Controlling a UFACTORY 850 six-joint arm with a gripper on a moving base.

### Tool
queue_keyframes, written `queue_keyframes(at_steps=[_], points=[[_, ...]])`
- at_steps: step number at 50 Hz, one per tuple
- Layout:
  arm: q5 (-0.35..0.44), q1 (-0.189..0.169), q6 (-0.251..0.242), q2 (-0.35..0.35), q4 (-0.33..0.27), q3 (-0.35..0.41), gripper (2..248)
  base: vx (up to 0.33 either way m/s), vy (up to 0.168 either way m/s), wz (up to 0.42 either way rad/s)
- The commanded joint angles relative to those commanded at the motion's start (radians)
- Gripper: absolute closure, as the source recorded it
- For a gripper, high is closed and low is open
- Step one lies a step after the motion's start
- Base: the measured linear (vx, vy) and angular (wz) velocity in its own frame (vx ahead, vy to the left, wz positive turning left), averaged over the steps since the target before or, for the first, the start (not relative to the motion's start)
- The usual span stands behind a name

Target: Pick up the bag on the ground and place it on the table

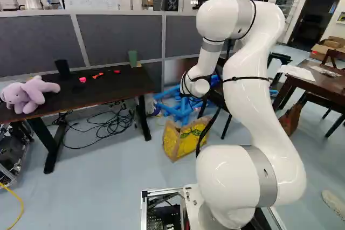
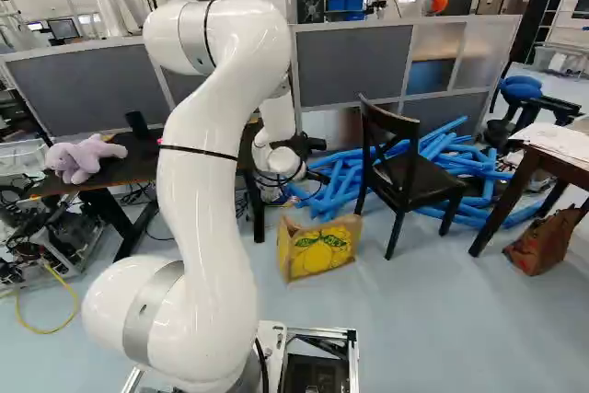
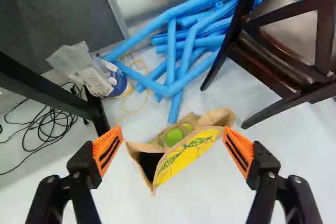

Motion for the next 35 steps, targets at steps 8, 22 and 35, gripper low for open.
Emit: queue_keyframes(at_steps=[8,22,35], points=[[-0.022,-0.008,0.0,-0.051,0.0,-0.055,3,0.0,0.0,0.0],[-0.044,-0.022,0.0,-0.14,0.0,-0.153,3,0.0,0.0,0.0],[-0.08,-0.035,0.0,-0.223,0.0,-0.249,3,0.0,0.0,0.0]])
